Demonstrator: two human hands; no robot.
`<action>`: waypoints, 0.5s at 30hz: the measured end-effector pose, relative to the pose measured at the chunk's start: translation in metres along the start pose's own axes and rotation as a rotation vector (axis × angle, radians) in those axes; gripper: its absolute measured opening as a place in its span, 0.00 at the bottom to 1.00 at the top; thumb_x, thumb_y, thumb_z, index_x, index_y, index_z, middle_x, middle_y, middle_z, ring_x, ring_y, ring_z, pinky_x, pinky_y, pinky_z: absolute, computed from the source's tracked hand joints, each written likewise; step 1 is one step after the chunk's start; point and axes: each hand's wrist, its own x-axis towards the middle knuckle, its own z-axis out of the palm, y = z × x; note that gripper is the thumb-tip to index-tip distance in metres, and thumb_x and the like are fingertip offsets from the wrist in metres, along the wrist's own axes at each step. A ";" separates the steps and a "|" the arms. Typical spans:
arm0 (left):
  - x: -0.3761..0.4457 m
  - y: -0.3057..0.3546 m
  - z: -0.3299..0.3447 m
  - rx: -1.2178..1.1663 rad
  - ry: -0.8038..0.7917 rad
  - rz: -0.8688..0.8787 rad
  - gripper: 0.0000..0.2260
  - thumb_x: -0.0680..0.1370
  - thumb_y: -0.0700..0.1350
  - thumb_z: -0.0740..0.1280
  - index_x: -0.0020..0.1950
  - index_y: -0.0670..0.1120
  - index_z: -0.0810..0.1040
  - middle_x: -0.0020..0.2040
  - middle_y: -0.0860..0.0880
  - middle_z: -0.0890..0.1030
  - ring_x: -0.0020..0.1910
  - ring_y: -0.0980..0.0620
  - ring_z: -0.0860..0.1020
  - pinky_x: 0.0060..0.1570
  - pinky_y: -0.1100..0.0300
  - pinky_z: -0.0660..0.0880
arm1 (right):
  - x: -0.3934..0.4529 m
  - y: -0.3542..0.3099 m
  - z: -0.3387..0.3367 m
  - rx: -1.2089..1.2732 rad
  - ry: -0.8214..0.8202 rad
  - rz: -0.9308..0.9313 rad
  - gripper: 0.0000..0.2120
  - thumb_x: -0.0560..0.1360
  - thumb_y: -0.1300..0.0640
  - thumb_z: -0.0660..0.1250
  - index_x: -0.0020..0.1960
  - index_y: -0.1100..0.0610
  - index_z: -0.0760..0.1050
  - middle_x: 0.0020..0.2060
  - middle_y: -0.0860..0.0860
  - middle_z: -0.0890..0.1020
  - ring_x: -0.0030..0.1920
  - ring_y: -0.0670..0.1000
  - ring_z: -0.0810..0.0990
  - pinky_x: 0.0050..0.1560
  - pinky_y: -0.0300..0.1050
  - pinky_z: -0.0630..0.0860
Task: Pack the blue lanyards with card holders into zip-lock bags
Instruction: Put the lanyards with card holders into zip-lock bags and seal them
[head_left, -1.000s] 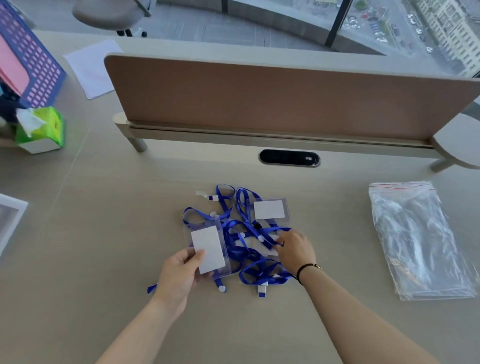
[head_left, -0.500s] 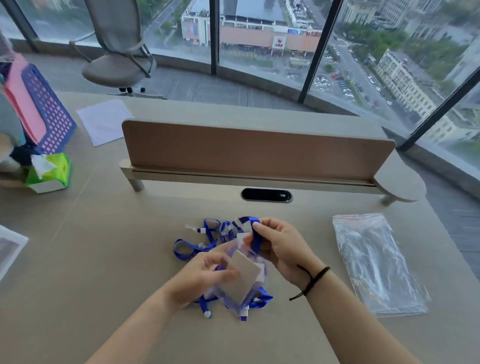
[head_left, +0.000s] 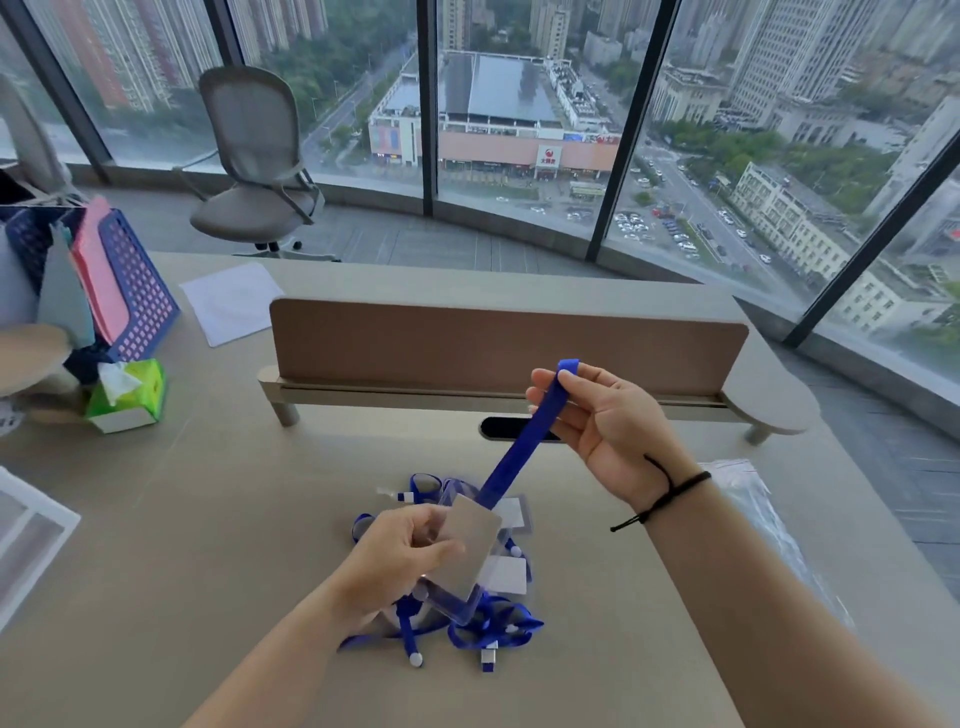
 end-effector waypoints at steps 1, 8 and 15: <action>0.001 -0.001 0.001 0.044 0.019 -0.026 0.09 0.79 0.40 0.69 0.58 0.47 0.82 0.47 0.49 0.87 0.44 0.50 0.85 0.38 0.55 0.82 | 0.001 -0.002 0.002 -0.030 0.000 -0.018 0.09 0.81 0.64 0.61 0.60 0.63 0.75 0.49 0.58 0.87 0.49 0.58 0.86 0.43 0.48 0.83; 0.010 0.004 0.010 -0.615 0.198 -0.261 0.09 0.83 0.39 0.62 0.61 0.39 0.77 0.55 0.36 0.84 0.49 0.37 0.82 0.44 0.46 0.82 | -0.031 0.018 0.019 -0.411 -0.205 -0.277 0.06 0.75 0.66 0.70 0.48 0.58 0.84 0.47 0.55 0.86 0.48 0.51 0.83 0.52 0.45 0.79; 0.016 0.020 -0.006 -1.041 0.171 -0.303 0.18 0.85 0.43 0.55 0.67 0.35 0.76 0.63 0.34 0.80 0.62 0.35 0.79 0.66 0.42 0.73 | -0.067 0.119 -0.025 -0.761 -0.488 0.148 0.10 0.72 0.61 0.73 0.36 0.50 0.77 0.32 0.51 0.79 0.33 0.48 0.76 0.37 0.41 0.74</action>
